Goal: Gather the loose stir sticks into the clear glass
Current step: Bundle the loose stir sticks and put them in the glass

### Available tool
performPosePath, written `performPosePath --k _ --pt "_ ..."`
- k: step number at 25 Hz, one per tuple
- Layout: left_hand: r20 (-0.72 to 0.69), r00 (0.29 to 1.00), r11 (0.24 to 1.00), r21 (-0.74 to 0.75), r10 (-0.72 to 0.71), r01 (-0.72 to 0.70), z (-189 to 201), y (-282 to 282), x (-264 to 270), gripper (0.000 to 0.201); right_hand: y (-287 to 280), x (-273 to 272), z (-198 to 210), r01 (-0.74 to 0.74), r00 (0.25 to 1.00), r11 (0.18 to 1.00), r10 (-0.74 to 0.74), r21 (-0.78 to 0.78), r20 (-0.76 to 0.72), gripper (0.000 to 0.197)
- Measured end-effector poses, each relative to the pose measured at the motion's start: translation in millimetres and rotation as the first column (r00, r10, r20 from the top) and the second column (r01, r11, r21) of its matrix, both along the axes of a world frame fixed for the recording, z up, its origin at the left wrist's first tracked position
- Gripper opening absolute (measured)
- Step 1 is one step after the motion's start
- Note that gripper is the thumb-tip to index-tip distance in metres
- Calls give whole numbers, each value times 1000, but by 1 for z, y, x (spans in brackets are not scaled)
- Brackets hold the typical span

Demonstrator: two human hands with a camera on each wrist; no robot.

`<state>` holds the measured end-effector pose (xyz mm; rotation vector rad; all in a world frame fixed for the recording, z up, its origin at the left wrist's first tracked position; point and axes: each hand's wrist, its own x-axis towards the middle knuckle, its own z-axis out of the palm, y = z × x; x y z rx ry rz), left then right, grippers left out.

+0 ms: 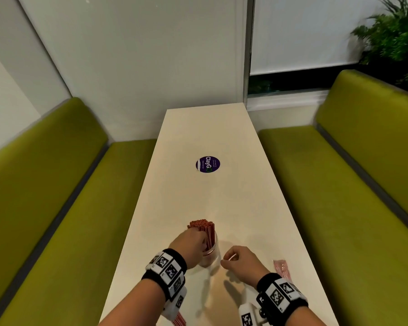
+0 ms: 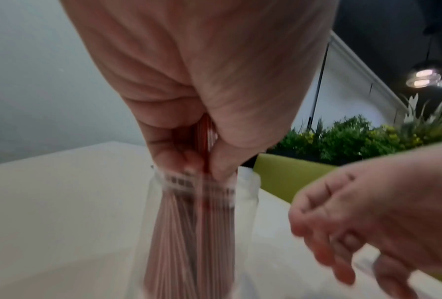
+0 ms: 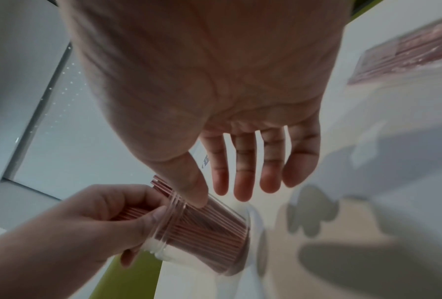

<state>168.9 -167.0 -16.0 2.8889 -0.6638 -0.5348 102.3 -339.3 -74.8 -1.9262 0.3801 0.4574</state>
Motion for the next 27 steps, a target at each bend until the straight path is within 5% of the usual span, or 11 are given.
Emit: performPosePath --k 4,8,12,14,19,22,27 --pt "182 983 999 -47 -3 12 -7 4 -5 25 0 -7 -1 -9 1000 1000 9 -10 -1 12" --pt "335 928 956 -287 163 -65 -3 27 -10 30 2 -11 -6 -24 1000 996 23 -86 -12 15" --pt "178 804 640 -710 567 -294 -20 74 -33 7 17 -16 -12 -113 993 974 104 -195 -56 18" --pt "13 739 541 -689 674 -482 -35 99 -54 17 34 -19 -12 -226 973 947 211 -227 -89 22" --pt "-267 670 588 -328 693 -739 -77 144 -99 61 114 -25 -13 -616 779 665 593 -421 -203 59" --pt "-330 708 668 -244 625 -703 -82 145 -116 76 161 -32 -16 -621 763 609 613 -493 -204 59" --pt "-353 721 641 -331 597 -693 -78 153 -135 71 212 -50 -26 -499 789 552 608 -669 -87 35"
